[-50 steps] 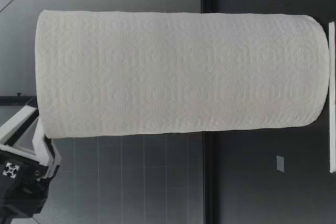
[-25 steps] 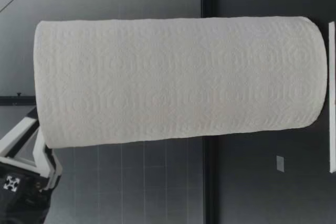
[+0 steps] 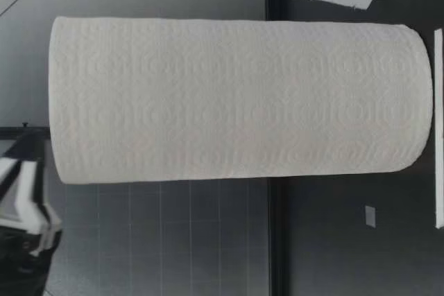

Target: Pick up a piece of paper towel and place it on the spilled liquid.

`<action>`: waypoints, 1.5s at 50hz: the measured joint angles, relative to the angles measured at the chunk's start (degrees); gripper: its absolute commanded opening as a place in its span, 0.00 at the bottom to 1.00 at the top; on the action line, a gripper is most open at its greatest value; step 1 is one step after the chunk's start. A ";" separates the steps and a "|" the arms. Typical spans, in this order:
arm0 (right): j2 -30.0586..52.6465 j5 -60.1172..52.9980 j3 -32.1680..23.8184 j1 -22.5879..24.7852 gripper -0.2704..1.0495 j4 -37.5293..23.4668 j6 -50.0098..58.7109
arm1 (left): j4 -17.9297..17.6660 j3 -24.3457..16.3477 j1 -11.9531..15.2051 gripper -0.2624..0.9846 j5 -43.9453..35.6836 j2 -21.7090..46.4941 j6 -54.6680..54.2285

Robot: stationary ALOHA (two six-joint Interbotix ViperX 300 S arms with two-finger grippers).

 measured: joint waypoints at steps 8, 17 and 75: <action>4.13 -6.68 -1.05 -7.73 0.09 -5.36 -0.09 | 0.53 1.58 0.00 0.32 -2.64 -2.64 0.00; 8.88 -14.85 -4.22 -15.64 0.09 -11.78 -2.55 | 0.53 4.04 0.00 0.32 -3.43 -6.50 -0.09; 29.00 -31.29 -20.65 -34.72 0.14 -14.06 -18.90 | 1.23 12.04 0.00 0.32 -8.00 -17.05 -0.62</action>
